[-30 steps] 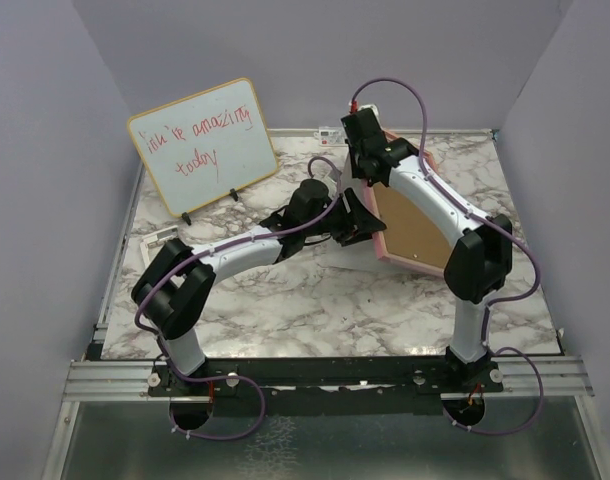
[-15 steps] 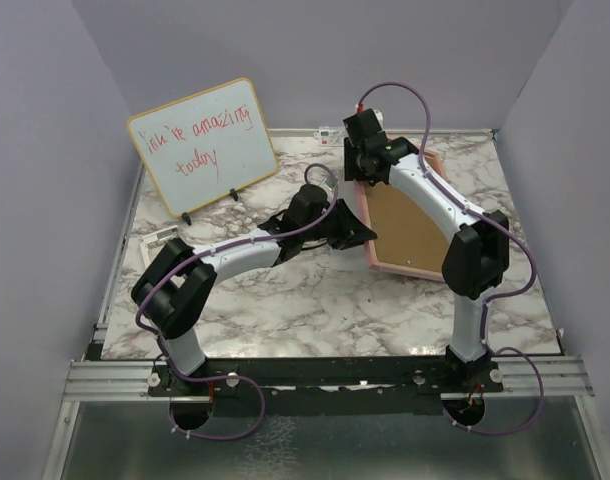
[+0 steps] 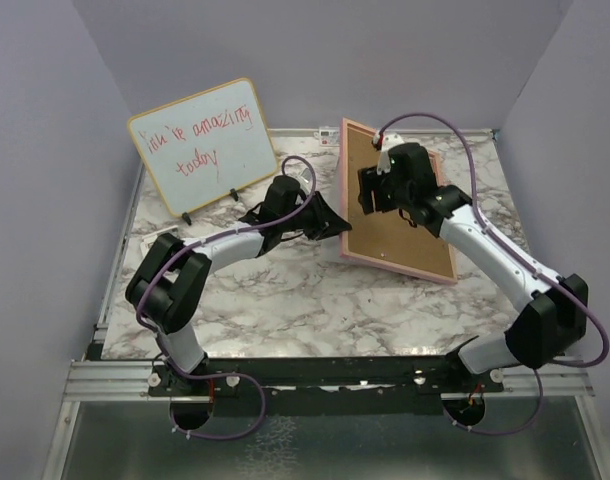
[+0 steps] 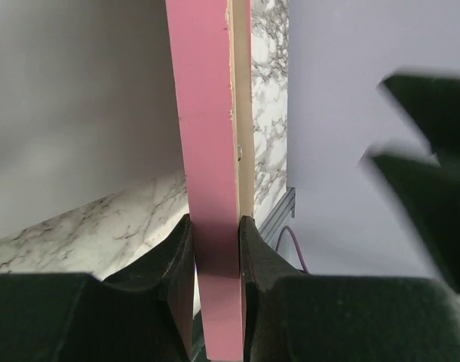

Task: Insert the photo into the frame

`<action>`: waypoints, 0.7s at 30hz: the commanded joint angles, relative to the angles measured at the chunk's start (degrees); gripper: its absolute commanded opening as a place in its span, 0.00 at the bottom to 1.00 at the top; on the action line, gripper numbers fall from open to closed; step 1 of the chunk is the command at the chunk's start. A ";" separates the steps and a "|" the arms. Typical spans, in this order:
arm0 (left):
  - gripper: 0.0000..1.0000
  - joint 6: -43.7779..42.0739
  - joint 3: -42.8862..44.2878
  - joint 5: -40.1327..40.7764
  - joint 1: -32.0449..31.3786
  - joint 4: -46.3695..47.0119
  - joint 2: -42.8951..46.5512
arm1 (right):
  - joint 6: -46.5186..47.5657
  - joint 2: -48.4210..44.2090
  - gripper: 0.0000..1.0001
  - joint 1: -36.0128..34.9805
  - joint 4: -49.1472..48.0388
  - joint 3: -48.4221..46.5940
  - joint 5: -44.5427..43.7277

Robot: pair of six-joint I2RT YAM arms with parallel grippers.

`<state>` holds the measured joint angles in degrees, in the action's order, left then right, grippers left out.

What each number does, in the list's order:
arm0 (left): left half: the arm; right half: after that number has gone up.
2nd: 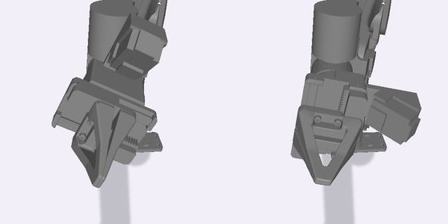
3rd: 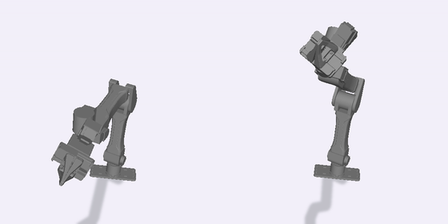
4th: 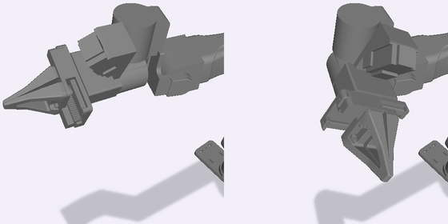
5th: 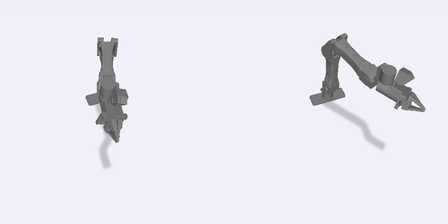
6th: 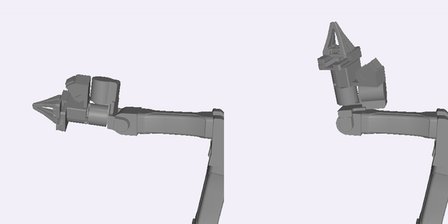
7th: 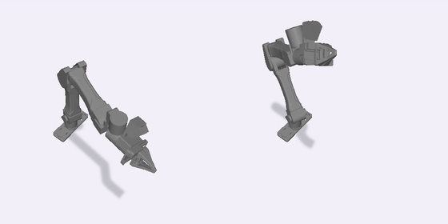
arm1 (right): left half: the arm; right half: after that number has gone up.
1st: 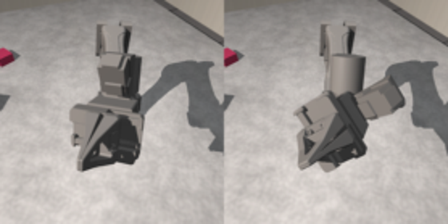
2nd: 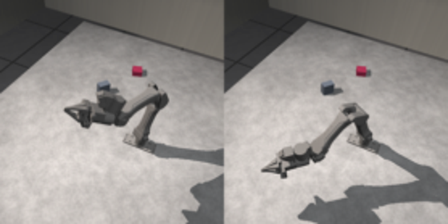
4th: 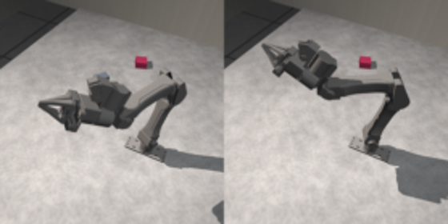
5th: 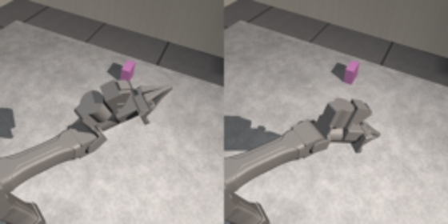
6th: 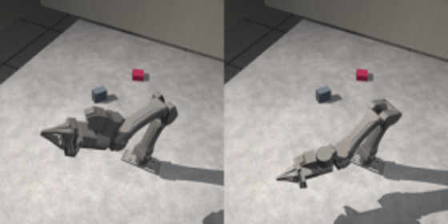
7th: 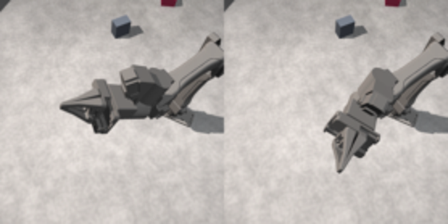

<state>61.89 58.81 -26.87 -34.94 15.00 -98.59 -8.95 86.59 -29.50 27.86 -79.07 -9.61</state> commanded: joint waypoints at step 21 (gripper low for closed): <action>0.00 -3.34 13.02 -9.55 4.52 -9.85 -7.44 | 25.85 -8.76 0.77 -13.26 -7.46 21.07 3.11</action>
<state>60.10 68.03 -35.64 -30.74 8.82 -105.36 13.17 77.56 -42.15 20.40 -58.00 1.93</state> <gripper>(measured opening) 0.233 0.769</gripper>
